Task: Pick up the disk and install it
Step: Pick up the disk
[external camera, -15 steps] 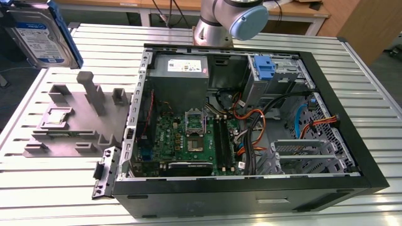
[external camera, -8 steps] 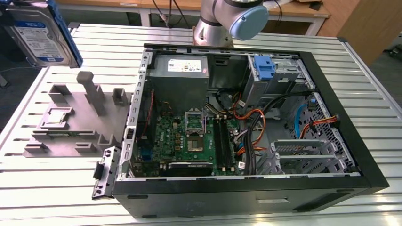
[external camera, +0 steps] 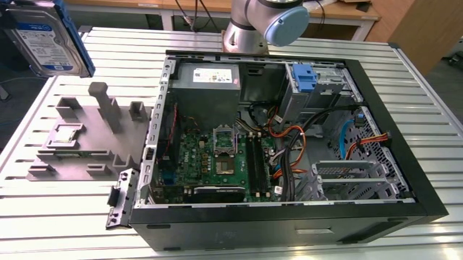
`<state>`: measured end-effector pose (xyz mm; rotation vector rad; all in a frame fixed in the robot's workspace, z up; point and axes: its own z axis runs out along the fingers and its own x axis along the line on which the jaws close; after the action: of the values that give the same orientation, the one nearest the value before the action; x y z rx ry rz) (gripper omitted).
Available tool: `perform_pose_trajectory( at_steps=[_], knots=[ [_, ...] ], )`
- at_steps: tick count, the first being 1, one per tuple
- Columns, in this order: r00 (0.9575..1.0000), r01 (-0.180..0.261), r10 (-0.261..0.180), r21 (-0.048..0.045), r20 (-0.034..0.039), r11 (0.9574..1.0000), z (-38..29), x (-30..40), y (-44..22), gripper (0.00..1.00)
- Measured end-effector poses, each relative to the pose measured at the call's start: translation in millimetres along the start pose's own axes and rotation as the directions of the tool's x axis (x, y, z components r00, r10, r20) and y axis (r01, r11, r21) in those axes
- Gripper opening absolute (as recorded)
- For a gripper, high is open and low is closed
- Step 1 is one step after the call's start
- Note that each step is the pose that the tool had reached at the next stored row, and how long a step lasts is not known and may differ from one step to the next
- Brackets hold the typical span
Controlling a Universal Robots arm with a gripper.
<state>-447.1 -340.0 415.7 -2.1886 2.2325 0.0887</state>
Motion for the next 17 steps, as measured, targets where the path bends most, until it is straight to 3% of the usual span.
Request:
perform_pose_trajectory(
  at_steps=[17],
  knots=[
    [1.0000,0.000,0.000,0.0001,0.0001,1.0000,-1.7,-0.1,-1.9,0.37]
  ],
)
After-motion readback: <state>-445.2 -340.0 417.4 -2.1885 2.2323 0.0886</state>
